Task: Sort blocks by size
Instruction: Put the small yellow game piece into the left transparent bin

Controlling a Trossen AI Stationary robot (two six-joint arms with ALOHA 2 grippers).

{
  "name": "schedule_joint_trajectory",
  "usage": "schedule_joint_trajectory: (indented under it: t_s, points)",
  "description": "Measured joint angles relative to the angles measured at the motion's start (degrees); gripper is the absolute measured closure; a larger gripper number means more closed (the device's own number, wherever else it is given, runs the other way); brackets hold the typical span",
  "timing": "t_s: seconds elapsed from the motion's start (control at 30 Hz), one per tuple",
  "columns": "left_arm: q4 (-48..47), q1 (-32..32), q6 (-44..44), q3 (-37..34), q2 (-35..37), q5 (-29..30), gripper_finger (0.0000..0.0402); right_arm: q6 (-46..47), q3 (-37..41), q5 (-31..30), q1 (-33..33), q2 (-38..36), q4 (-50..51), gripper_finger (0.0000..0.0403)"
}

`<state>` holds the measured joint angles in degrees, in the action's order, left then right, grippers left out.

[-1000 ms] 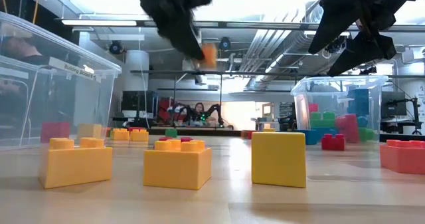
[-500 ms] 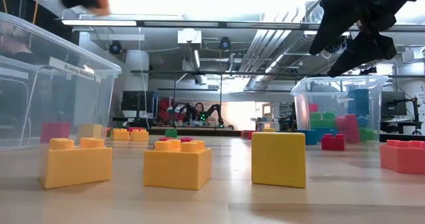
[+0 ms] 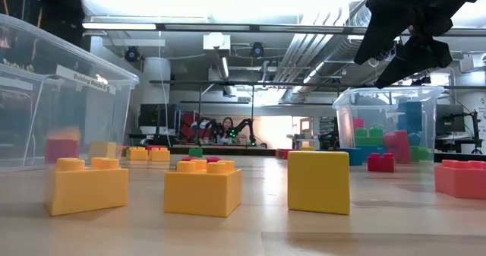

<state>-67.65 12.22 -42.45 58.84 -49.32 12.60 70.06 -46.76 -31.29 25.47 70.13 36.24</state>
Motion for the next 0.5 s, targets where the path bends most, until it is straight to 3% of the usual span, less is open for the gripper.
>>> schedule_joint_trajectory:
  t_s: [0.07,0.23,0.37,0.5]
  points:
    - [8.1,-0.3,4.3,0.6,0.0,-0.2,0.022,0.0,0.0,0.0,0.0,0.0,0.0,0.0075]
    - [33.3,1.2,22.6,0.8,-6.0,-8.6,0.021,0.0,0.0,0.0,0.0,0.0,0.0,0.0075]
    - [42.1,3.3,34.8,0.6,-15.9,-10.0,0.0209,0.2,0.0,0.4,0.0,0.0,-0.2,0.0075]
    - [43.2,4.2,49.4,4.6,-25.7,-10.6,0.0208,0.2,0.0,0.5,0.0,0.0,-0.2,0.0075]
